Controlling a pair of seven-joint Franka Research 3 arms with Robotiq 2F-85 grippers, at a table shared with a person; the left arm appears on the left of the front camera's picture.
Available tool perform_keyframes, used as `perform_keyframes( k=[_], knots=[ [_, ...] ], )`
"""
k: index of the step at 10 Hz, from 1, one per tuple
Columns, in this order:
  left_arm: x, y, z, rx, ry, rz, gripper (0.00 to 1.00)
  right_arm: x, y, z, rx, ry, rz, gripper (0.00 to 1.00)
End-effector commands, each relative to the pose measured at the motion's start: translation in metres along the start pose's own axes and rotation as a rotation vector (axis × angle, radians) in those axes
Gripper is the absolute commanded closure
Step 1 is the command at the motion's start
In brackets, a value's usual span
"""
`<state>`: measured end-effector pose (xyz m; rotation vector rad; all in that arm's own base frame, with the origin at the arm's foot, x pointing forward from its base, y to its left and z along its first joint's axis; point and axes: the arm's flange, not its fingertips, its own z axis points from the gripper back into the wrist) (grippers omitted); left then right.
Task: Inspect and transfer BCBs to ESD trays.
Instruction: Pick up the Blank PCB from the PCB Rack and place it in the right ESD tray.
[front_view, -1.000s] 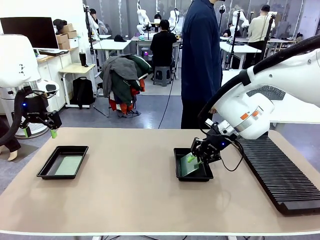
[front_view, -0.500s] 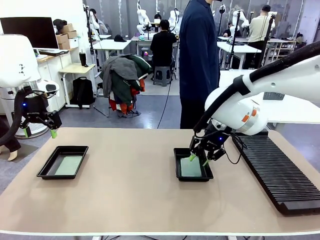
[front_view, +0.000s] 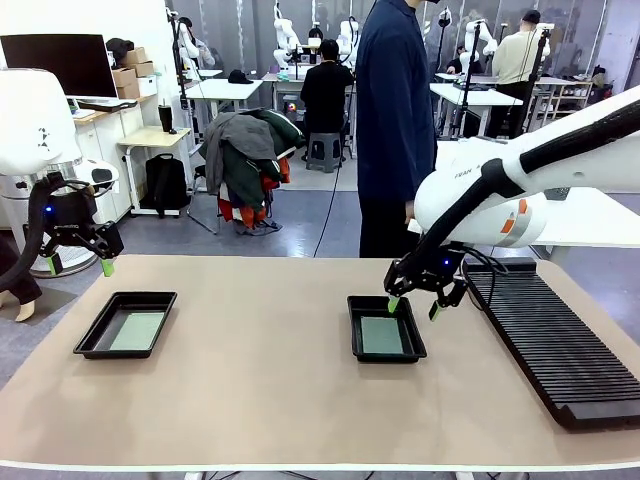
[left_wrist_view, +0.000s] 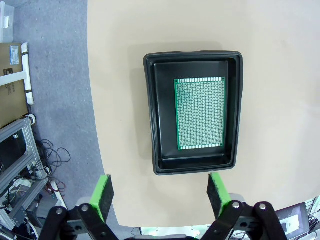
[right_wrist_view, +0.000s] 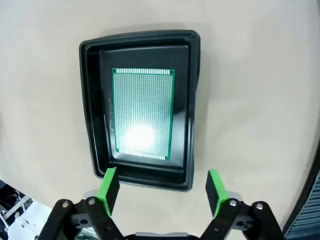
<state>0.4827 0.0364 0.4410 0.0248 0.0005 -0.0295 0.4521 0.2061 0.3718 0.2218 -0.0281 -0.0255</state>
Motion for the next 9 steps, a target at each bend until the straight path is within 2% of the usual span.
perform_keyframes(
  k=[1,8,9],
  knots=[
    [0.001,0.000,-0.001,0.001,-0.004,0.000,0.00,-0.006,0.005,0.016,-0.055,0.019,0.011,0.00],
    [0.001,0.000,-0.001,0.001,-0.004,0.000,0.00,-0.012,-0.009,0.041,-0.131,0.034,0.041,0.00],
    [0.001,0.000,-0.001,0.001,-0.004,0.000,0.00,-0.014,-0.005,0.033,-0.080,0.033,0.051,0.00]
  ],
)
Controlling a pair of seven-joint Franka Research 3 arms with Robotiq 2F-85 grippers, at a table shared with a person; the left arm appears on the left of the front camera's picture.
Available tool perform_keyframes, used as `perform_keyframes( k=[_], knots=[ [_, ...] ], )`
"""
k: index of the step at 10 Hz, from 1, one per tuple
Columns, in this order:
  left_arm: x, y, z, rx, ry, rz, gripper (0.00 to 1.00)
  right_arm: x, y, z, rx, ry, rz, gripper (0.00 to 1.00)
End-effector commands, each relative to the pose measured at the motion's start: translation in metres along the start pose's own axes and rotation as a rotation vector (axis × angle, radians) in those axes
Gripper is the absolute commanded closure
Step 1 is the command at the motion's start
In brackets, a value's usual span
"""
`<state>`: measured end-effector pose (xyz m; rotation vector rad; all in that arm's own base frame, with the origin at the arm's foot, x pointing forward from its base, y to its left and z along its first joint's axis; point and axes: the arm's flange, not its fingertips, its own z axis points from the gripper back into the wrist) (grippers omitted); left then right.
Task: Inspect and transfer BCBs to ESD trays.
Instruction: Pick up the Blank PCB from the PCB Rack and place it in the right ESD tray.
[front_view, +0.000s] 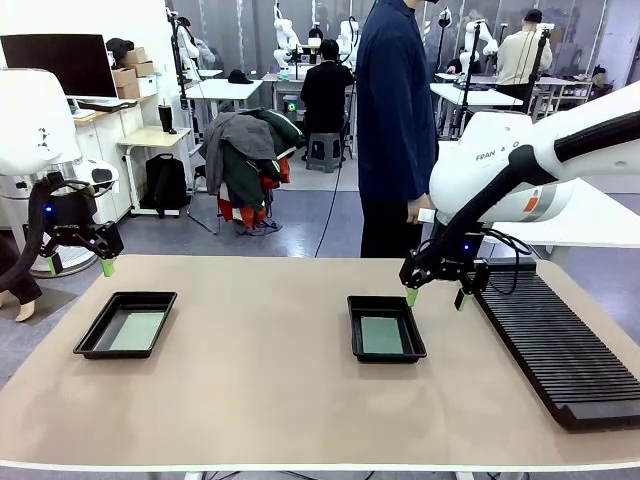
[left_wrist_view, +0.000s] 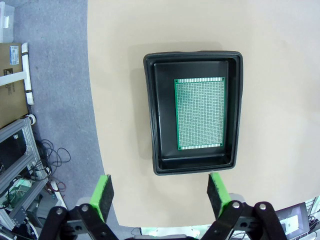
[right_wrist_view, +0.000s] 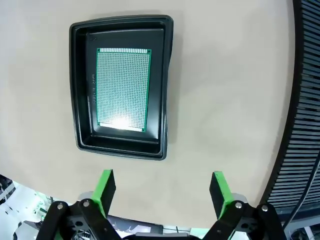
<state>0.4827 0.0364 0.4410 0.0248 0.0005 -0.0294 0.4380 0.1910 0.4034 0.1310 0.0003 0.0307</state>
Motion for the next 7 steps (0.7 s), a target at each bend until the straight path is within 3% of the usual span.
perform_keyframes(
  k=[1,7],
  knots=[
    [0.0008,0.0001,-0.0013,0.001,-0.004,0.000,0.00,-0.0006,0.0030,-0.0018,0.011,0.000,-0.003,0.00],
    [0.0008,0.0001,-0.0013,0.001,-0.004,0.000,0.00,-0.0006,0.0030,-0.0018,0.011,0.000,-0.003,0.00]
  ],
)
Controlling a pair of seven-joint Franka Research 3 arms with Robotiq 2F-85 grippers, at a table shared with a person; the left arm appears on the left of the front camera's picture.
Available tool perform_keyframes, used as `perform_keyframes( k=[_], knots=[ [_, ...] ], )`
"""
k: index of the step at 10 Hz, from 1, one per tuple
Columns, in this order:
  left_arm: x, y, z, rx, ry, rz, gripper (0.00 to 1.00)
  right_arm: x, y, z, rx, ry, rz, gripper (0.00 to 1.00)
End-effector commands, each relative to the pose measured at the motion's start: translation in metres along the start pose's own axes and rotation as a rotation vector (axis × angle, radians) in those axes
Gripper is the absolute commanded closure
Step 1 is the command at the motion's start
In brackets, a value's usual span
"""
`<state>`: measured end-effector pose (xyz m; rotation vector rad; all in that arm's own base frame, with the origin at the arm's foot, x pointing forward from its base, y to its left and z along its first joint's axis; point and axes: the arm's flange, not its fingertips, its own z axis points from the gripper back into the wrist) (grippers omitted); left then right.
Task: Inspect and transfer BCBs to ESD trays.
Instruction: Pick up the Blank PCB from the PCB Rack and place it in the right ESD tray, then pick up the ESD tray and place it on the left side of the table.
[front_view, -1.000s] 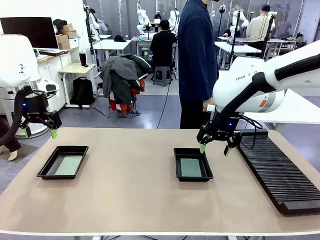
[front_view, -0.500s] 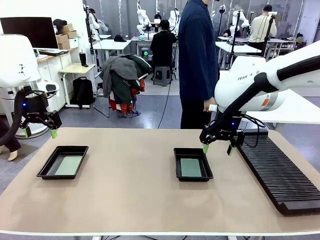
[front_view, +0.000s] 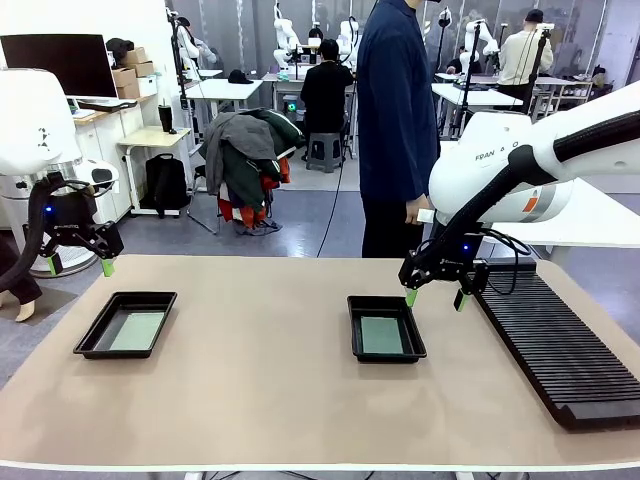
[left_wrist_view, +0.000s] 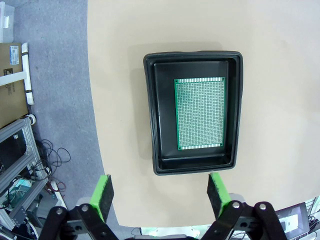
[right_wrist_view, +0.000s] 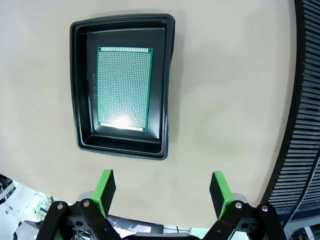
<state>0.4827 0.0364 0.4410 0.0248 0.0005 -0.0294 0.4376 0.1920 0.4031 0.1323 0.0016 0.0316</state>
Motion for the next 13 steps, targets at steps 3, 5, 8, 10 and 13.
perform_keyframes(
  k=[3,5,8,10,13],
  knots=[
    [0.0008,0.0001,-0.0013,0.001,-0.004,0.000,0.00,-0.0003,0.0021,-0.0013,0.009,-0.001,-0.004,0.00],
    [0.0008,0.0001,-0.0013,0.001,-0.004,0.000,0.00,-0.0003,0.0021,-0.0013,0.009,-0.001,-0.004,0.00],
    [0.0008,0.0001,-0.0013,0.001,-0.004,0.000,0.00,-0.0003,0.0021,-0.0013,0.009,-0.001,-0.004,0.00],
    [0.0008,0.0001,-0.0013,0.001,-0.004,0.000,0.00,-0.0003,0.0021,-0.0013,0.009,-0.001,-0.004,0.00],
    [0.0008,0.0001,-0.0013,0.001,-0.004,0.000,0.00,-0.0003,0.0021,-0.0013,0.009,-0.001,-0.004,0.00]
  ],
)
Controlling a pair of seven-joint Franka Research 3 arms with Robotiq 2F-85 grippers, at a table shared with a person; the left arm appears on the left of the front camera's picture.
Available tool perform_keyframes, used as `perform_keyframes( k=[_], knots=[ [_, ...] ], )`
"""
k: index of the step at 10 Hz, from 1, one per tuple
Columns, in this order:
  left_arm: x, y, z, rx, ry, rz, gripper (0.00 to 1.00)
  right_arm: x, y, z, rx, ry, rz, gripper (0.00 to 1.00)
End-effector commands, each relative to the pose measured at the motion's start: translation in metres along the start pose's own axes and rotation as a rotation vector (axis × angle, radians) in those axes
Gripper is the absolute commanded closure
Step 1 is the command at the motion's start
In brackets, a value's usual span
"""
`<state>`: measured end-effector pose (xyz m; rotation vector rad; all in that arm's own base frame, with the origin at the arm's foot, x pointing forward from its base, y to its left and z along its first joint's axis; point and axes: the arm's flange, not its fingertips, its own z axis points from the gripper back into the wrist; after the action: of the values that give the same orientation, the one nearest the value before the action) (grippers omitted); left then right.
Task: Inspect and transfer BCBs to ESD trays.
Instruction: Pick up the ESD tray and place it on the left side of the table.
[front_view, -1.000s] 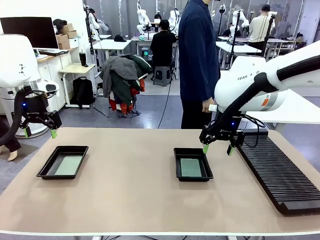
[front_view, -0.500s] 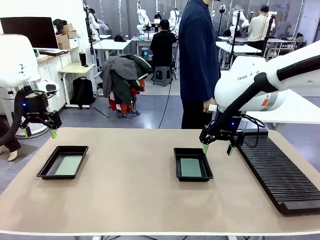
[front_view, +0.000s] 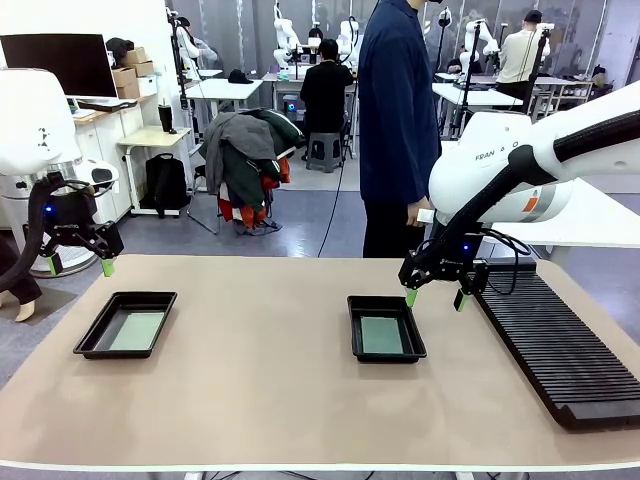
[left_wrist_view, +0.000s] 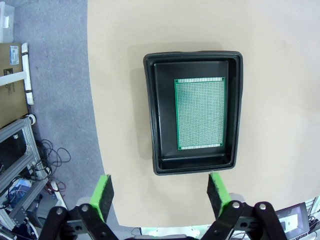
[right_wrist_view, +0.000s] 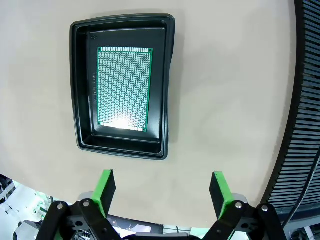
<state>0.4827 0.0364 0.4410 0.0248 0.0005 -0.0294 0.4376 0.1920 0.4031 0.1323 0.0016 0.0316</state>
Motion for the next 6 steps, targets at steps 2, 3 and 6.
perform_keyframes(
  k=[2,3,6],
  knots=[
    [0.001,0.000,-0.001,0.001,-0.004,0.000,0.00,0.000,0.002,-0.001,0.009,-0.001,-0.004,0.00],
    [0.000,0.000,0.000,0.000,0.000,0.000,0.00,0.000,0.002,-0.001,0.009,-0.001,-0.004,0.00],
    [-0.009,-0.054,0.017,0.046,-0.002,-0.045,0.00,-0.014,-0.034,0.027,0.108,-0.016,-0.035,0.00]
  ],
)
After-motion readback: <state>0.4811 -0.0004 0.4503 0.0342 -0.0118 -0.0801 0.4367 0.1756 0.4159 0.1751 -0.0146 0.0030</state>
